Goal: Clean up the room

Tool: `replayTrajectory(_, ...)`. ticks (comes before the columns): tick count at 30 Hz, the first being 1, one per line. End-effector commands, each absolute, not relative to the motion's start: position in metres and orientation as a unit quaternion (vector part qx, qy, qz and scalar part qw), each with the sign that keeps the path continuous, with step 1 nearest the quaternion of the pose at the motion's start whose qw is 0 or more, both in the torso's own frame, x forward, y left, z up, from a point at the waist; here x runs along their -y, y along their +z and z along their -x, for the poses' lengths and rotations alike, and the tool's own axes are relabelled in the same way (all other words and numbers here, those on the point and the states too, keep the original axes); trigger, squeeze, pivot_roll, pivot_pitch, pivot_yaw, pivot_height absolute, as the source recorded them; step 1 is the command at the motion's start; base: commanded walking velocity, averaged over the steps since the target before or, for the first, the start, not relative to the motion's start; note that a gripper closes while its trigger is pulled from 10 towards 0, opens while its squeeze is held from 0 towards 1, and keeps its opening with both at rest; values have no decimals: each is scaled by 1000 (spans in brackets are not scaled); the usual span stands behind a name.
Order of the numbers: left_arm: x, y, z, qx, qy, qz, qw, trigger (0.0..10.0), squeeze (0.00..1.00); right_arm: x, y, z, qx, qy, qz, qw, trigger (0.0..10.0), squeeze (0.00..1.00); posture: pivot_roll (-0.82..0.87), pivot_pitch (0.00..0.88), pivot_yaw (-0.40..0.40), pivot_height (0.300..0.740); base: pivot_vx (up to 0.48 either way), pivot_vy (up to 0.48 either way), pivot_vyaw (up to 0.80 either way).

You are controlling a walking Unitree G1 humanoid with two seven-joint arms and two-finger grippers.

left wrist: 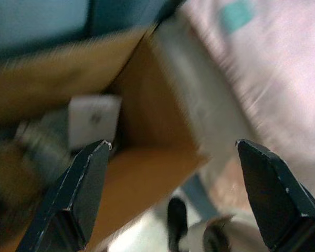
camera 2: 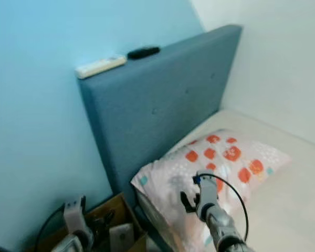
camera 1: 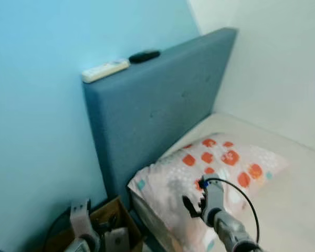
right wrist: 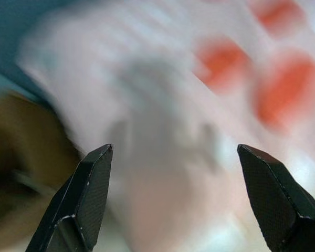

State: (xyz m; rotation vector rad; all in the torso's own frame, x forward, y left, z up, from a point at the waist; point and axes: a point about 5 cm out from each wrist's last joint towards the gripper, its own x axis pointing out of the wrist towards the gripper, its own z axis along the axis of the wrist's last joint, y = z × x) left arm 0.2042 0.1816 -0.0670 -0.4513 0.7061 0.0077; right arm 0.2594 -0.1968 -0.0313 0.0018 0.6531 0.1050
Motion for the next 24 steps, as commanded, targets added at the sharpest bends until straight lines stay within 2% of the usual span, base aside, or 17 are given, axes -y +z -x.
replayTrajectory(1, -191, -76, -188, -373, 36, 213, 903, 10000, 0, 198, -44, -245, -360, 37, 5, 932, 10000, 0, 7, 0, -54, 710, 0, 0, 0)
replayTrajectory(6, -193, -82, -178, -394, 50, 207, 894, 10000, 0, 204, -52, -232, -384, 17, 11, 923, 10000, 0, 11, 0, -59, 710, 0, 0, 0)
replayTrajectory(7, -194, -86, -168, -410, 58, 198, 889, 10000, 0, 210, -60, -220, -405, 6, 12, 914, 10000, 0, 16, 0, -66, 710, -480, 0, 0)
replayTrajectory(8, -194, -86, -168, -410, 58, 198, 889, 10000, 0, 210, -60, -220, -405, 6, 12, 914, 10000, 0, 16, 0, -66, 710, -480, 0, 0)
replayTrajectory(11, -200, -97, -141, -452, 85, 179, 870, 10000, 0, 224, -84, -170, -485, -13, 30, 874, 10000, 0, 24, 0, -79, 710, -480, 0, 0)
replayTrajectory(14, -199, -99, -137, -461, 85, 174, 866, 10000, 0, 227, -90, -155, -509, -17, 41, 859, 10000, 0, 24, 0, -81, 710, -480, 0, 0)
replayTrajectory(24, -192, -100, -138, -467, 74, 165, 865, 10000, 0, 228, -93, -147, -526, -27, 54, 848, 10000, 0, 19, 0, -74, 710, -480, 0, 0)
